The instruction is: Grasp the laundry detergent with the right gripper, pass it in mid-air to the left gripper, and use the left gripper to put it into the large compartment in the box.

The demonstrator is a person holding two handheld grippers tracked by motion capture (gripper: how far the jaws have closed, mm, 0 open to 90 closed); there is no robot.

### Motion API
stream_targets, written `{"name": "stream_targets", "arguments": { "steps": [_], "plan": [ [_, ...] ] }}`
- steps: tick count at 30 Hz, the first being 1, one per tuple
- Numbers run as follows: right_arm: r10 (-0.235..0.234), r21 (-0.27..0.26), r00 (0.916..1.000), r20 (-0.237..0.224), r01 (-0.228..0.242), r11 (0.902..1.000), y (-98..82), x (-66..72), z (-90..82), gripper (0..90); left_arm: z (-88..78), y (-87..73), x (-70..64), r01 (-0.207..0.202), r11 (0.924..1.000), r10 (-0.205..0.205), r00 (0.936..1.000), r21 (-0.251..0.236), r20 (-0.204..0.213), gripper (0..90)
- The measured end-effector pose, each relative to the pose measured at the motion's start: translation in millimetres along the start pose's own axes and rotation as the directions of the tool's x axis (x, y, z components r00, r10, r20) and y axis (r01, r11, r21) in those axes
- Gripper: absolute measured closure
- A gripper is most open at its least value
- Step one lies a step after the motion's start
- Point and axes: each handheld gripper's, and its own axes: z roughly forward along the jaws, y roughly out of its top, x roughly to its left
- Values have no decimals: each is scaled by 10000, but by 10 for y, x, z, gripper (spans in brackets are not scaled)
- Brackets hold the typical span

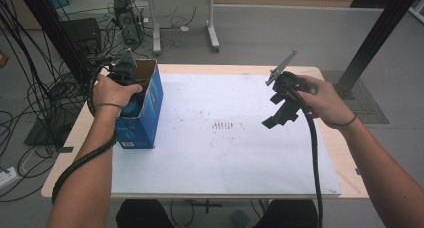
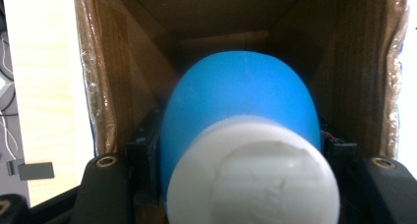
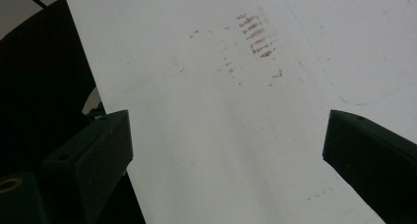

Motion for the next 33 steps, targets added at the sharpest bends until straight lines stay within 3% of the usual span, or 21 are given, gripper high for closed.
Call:
{"name": "stream_targets", "arguments": {
  "steps": [33],
  "plan": [
    [-23,59,10000,7,23,10000,15,12,-1,49,4,9,41,174,9998,-174,9998,-14,108,374]
  ]
}}
